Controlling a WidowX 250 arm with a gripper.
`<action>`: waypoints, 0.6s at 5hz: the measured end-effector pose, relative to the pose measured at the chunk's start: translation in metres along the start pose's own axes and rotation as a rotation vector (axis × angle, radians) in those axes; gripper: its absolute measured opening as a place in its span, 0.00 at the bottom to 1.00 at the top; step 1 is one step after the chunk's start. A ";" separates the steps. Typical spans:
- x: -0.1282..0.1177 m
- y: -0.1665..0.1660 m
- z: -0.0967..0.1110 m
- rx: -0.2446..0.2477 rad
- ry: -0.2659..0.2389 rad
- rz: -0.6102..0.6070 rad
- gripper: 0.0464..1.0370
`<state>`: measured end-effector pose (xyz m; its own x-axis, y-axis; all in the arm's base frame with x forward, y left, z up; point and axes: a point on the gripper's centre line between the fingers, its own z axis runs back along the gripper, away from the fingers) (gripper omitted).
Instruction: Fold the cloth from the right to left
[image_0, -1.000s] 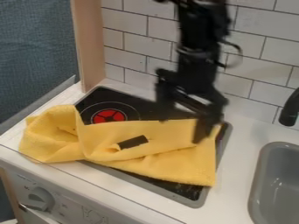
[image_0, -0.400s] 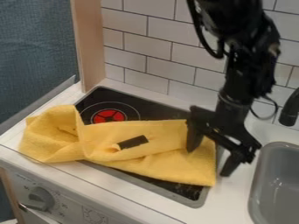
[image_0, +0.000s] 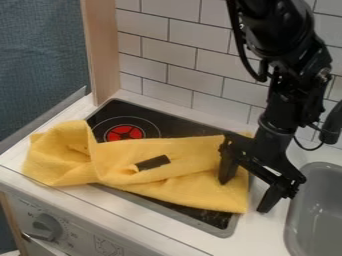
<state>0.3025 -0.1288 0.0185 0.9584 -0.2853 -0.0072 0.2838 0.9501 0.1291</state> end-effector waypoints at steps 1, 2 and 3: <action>-0.002 -0.003 -0.002 0.038 -0.017 0.012 0.61; -0.003 -0.001 -0.003 0.049 -0.017 0.024 0.36; -0.006 0.000 0.001 0.047 -0.029 0.011 0.16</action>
<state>0.2968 -0.1275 0.0192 0.9600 -0.2790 0.0235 0.2708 0.9466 0.1751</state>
